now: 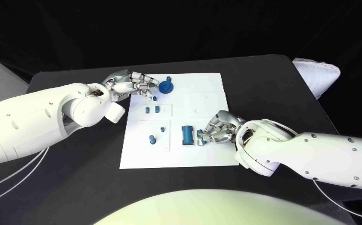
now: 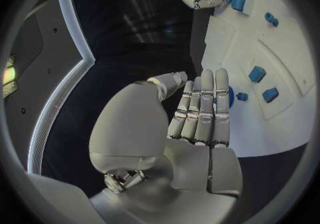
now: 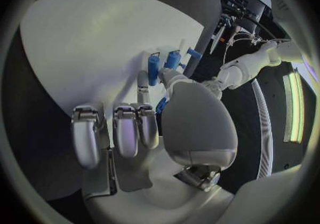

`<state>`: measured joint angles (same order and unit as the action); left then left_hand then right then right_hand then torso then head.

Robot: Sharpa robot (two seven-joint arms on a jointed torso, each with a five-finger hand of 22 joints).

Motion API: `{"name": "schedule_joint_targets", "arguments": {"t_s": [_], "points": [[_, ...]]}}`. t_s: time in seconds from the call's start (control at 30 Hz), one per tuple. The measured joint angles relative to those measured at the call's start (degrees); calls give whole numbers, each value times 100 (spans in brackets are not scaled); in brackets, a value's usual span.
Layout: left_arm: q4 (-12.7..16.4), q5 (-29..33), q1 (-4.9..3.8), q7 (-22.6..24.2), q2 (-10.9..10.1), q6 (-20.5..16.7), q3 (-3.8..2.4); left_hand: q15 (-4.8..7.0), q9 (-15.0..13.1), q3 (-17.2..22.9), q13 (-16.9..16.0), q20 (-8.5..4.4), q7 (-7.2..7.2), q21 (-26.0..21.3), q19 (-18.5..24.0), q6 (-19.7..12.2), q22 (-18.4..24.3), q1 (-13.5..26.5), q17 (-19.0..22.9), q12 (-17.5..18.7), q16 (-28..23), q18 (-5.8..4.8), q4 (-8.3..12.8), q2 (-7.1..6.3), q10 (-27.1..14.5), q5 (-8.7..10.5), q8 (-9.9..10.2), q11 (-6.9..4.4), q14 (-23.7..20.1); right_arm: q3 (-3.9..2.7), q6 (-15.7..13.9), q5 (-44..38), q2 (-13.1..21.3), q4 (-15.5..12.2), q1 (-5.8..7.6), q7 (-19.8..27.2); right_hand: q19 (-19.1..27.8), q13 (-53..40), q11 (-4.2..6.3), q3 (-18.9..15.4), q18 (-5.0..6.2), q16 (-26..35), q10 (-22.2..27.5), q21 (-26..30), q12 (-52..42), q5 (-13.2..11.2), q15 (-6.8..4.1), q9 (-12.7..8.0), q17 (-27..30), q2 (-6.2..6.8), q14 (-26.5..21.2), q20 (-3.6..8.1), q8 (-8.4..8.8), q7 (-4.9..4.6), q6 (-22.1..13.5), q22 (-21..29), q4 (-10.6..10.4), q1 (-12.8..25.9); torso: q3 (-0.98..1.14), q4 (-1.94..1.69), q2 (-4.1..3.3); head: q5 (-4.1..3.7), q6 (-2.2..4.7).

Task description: Assemble the parts on the task board

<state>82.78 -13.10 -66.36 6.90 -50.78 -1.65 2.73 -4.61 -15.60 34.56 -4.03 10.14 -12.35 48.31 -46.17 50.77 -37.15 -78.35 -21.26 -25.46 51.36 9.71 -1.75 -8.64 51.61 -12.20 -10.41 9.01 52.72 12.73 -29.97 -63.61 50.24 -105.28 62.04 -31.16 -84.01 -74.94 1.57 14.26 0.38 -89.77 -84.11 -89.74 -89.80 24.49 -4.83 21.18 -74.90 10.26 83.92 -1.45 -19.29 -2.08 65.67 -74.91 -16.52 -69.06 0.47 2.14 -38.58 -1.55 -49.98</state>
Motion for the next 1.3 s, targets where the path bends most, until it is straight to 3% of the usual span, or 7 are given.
{"name": "schedule_joint_targets", "arguments": {"t_s": [0.37, 0.7, 0.87, 1.3], "points": [[0, 0, 0, -1, 2, 1, 0, 0, 0, 0, 0, 0, 0, 0, 0, 0, 0, 0, 0, 0, 0, 0, 0, 0, 0, 0, 0, 0, 0, -1, 42, 13, -37, 67, 0, 0, 0, 1, 0, 0, 0, 0, 0, 0, 0, -101, 0, 0, 0, -16, 0, 0, 0, 0, 0, 0, 0, 122, -1, 2, 2, 3, -3], [-2, 0, 0, -2, 2, 2, 0, 0, 0, 0, 0, 0, 0, 0, 0, 0, 0, 0, 0, 0, 0, 0, 0, 0, 0, 0, 0, 0, 0, 1, 115, 19, -40, 75, 0, 0, 0, 2, 0, -60, 0, 0, 0, 0, 0, -467, 0, 7, -4, -1, 0, 0, 1, 0, 0, -1, -22, 331, -1, 3, 5, 7, -3], [-2, 0, 0, -2, 2, 2, 0, 0, 0, 0, 0, 0, 0, 0, 0, 0, 0, 0, 0, 0, 0, 0, 0, 0, 0, 0, 0, 0, 0, 1, 141, 20, -36, 66, -1, 0, 0, 2, -1, -76, 0, 0, 0, 0, 0, -498, 0, 10, -4, 30, 0, 0, 0, 0, 0, -4, -38, 362, 0, 3, 5, 7, -3], [-5, 0, 0, -4, -1, 2, 0, 0, 0, 0, 0, 0, 0, 0, 0, 0, -10, 0, 0, 0, 0, 0, 0, 0, 0, 0, 0, 0, 0, 1, 170, 21, 20, -19, -9, 0, 0, 2, -1, -161, 0, 0, 0, 0, 0, -520, 0, 26, -3, -90, 0, 0, 1, 0, 0, -3, -32, 577, 1, 4, 6, 10, -4]]}}
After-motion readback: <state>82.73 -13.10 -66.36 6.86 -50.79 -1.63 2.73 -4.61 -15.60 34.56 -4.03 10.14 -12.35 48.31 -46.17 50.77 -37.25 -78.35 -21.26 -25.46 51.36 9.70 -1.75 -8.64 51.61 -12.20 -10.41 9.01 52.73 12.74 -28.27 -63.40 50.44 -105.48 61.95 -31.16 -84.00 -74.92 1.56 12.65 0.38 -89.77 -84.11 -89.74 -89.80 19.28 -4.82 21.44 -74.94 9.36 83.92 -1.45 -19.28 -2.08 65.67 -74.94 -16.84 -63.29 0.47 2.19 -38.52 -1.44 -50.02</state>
